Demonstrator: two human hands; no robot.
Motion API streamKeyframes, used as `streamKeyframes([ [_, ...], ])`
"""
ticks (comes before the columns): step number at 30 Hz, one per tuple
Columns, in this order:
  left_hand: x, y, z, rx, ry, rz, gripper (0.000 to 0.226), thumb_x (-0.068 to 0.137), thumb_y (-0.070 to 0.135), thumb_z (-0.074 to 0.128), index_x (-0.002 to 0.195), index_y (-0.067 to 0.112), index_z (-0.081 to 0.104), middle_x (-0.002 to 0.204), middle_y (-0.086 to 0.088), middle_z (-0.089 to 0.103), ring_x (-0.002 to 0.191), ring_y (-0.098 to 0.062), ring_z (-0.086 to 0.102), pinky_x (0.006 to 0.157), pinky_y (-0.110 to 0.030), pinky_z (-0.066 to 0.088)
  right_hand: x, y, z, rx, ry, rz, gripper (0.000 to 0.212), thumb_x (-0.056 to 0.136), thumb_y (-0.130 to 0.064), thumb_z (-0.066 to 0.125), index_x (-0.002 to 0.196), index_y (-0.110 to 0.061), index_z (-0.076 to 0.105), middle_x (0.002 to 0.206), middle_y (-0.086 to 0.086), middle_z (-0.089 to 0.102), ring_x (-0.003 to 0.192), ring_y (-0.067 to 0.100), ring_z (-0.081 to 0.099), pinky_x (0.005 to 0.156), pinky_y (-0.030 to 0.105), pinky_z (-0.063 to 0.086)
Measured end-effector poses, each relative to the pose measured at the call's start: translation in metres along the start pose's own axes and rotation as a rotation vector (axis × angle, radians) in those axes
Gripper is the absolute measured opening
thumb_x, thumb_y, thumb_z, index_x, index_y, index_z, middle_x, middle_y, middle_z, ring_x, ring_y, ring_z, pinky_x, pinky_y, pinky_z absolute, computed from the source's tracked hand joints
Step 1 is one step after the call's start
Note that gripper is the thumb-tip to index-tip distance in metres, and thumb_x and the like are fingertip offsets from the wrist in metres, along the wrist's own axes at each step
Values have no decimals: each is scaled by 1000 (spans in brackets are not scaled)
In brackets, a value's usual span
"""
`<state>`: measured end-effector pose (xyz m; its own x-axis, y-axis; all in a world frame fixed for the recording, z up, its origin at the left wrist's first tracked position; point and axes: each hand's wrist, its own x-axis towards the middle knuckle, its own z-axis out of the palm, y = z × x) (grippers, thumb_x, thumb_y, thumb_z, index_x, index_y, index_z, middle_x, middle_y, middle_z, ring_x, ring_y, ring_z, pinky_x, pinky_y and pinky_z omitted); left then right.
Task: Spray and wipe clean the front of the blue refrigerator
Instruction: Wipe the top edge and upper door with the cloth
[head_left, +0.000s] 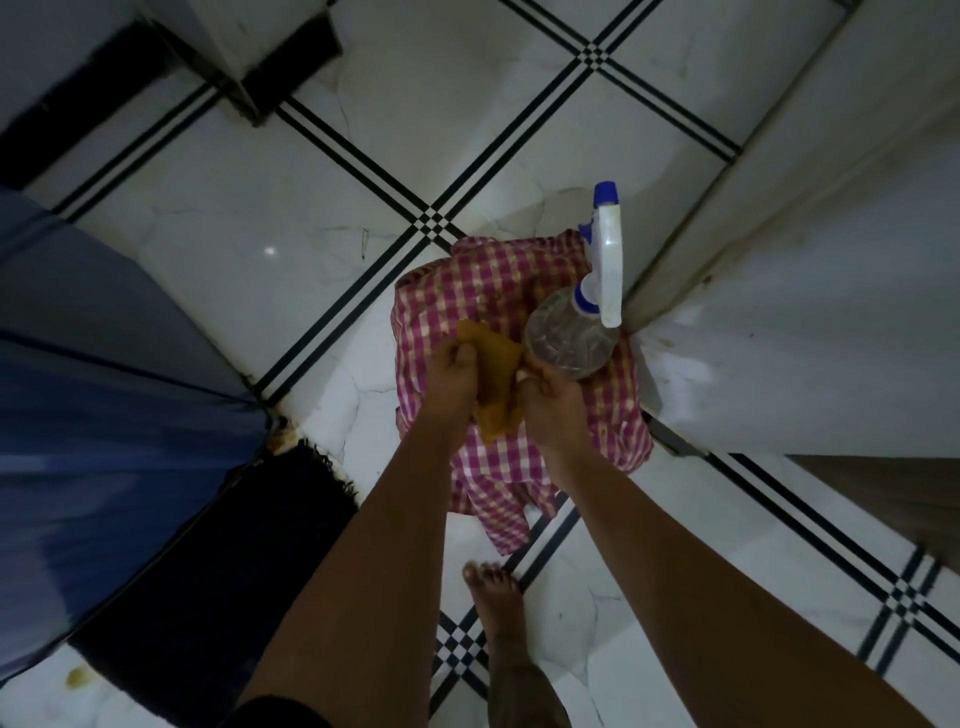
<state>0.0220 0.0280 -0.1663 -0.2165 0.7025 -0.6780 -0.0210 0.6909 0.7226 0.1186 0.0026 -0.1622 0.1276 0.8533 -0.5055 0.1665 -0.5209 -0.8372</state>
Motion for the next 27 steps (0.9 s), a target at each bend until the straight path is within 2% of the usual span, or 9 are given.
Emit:
streamKeyframes([
  [5, -8, 16, -23, -127, -48, -55, 36, 98, 25, 37, 133, 15, 39, 135, -8, 42, 119, -27, 43, 101, -46, 40, -8, -20, -1, 66, -107, 30, 31, 98, -28, 42, 123, -13, 53, 105, -2, 63, 99, 15, 61, 84, 24, 51],
  [8, -23, 31, -46, -253, -115, -81, 37, 96, 23, 42, 133, 18, 41, 139, -8, 42, 123, -30, 43, 103, -50, 38, -21, -38, 3, 114, -190, 95, 39, 91, -49, 46, 120, -24, 56, 118, 0, 63, 108, 18, 59, 97, 39, 46],
  [9, -29, 37, -54, -279, -137, -80, 38, 95, 23, 44, 133, 18, 43, 139, -9, 43, 123, -30, 43, 103, -51, 38, -26, -46, 5, 145, -218, 124, 36, 89, -50, 48, 113, -25, 59, 120, 4, 63, 108, 20, 59, 99, 43, 45],
  [12, -58, 63, -87, -344, -167, -59, 33, 94, 21, 46, 127, 21, 49, 132, -10, 49, 120, -31, 47, 101, -51, 40, -49, -86, 16, 222, -294, 172, 13, 91, -34, 55, 94, -24, 63, 121, 20, 60, 110, 33, 58, 98, 49, 44],
  [16, -115, 104, -147, -379, -145, 43, 20, 93, 14, 50, 111, 17, 58, 109, -9, 61, 95, -25, 61, 82, -41, 52, -95, -155, 39, 281, -362, 111, 21, 90, -19, 58, 109, -10, 60, 115, 16, 63, 99, 29, 63, 85, 47, 53],
  [19, -165, 134, -195, -362, -79, 113, 13, 91, 14, 55, 101, 17, 62, 100, -8, 65, 87, -21, 63, 73, -34, 54, -138, -207, 58, 284, -410, 72, 14, 92, -15, 54, 106, -11, 57, 101, 10, 64, 88, 23, 63, 69, 37, 56],
  [21, -200, 153, -227, -310, -14, 191, 15, 92, 17, 55, 105, 16, 61, 101, -7, 65, 89, -22, 63, 73, -30, 54, -171, -241, 72, 307, -442, 57, 6, 93, -13, 53, 98, -13, 56, 94, 7, 63, 87, 23, 63, 66, 36, 56],
  [24, -250, 176, -274, -167, 161, 362, 32, 93, 23, 53, 122, 11, 55, 106, -4, 63, 96, -20, 62, 80, -29, 51, -218, -286, 96, 289, -455, -10, 8, 92, -13, 54, 101, -14, 55, 95, 8, 62, 89, 24, 62, 67, 38, 55],
  [27, -306, 190, -327, -12, 377, 551, 41, 92, 27, 55, 129, 11, 51, 112, 4, 57, 103, -10, 56, 90, -26, 44, -269, -328, 123, 241, -490, -136, 18, 93, -15, 54, 111, -12, 57, 96, 9, 64, 87, 22, 63, 63, 35, 54],
])
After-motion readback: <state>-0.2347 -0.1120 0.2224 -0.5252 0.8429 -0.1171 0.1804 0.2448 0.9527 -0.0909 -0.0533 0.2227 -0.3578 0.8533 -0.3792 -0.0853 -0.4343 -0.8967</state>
